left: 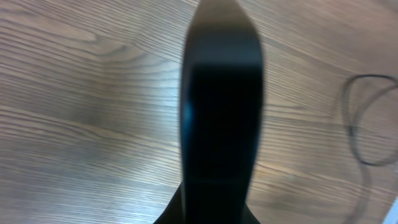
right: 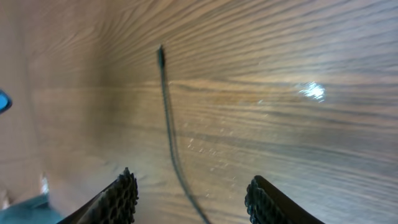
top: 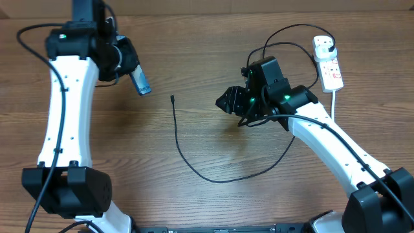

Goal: Plug charger to phone and switch on socket

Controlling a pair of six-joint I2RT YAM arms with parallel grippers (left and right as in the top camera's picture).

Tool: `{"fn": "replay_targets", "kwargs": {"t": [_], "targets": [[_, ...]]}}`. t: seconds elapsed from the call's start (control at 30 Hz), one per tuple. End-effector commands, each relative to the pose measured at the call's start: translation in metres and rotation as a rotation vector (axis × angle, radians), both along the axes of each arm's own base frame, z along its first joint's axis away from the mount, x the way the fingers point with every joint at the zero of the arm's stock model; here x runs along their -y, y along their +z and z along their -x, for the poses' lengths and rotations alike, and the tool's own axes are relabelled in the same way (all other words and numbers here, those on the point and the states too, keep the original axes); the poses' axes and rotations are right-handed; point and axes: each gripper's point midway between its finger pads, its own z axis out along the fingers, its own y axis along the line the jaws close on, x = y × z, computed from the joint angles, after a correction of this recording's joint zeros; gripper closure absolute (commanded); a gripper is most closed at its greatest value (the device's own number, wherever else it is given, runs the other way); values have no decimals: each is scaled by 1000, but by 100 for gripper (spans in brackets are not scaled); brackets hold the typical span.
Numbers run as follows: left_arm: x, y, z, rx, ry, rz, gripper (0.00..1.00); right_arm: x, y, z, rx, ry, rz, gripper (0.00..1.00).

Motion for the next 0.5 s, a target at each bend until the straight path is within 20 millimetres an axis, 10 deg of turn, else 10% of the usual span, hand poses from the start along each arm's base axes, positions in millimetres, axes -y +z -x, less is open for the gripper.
{"fn": "replay_targets", "kwargs": {"t": [0.0, 0.47], "targets": [[-3, -15, -4, -26, 27, -112, 96, 5, 8, -13, 57, -35, 40, 41], [50, -128, -13, -291, -90, 19, 96, 10, 0, -1, -1, -32, 67, 36]]}}
